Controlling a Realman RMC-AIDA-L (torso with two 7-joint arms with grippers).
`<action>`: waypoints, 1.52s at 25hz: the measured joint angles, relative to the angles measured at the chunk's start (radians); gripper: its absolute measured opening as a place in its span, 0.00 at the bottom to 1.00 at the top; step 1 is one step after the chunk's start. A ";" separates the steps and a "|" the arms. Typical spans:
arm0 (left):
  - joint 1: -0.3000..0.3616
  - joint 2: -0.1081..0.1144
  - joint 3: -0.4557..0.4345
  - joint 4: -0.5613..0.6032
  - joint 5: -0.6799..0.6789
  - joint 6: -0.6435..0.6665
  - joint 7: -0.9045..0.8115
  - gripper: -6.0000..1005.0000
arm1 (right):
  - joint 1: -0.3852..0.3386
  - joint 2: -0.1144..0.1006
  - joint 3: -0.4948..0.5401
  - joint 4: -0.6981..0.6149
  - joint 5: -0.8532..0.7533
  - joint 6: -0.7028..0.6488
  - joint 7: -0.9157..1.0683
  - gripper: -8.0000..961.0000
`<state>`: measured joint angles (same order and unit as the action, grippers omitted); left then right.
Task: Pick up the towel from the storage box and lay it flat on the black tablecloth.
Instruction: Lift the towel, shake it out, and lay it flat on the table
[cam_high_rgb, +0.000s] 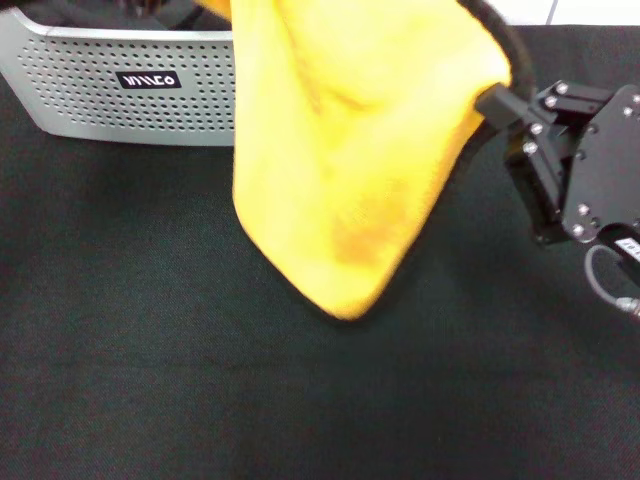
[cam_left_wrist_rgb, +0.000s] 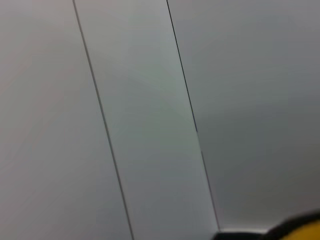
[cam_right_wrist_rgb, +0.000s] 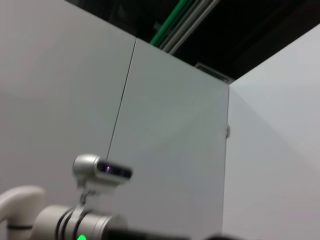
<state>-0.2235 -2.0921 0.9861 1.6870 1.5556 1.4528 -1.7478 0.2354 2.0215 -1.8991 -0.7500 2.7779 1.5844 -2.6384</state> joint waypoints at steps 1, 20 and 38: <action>0.007 0.000 0.003 -0.013 0.000 0.006 0.012 0.03 | -0.001 -0.001 0.007 0.000 0.000 0.006 0.003 0.01; -0.031 0.002 0.011 -0.495 -0.004 0.277 0.327 0.07 | 0.189 -0.008 0.469 -0.206 -0.431 -0.149 0.541 0.02; -0.053 0.004 0.008 -0.592 0.007 0.290 0.380 0.07 | 0.181 -0.006 0.522 -0.313 -0.455 -0.194 0.609 0.02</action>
<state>-0.2762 -2.0877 0.9945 1.0953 1.5627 1.7423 -1.3677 0.4160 2.0156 -1.3774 -1.0632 2.3231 1.3906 -2.0298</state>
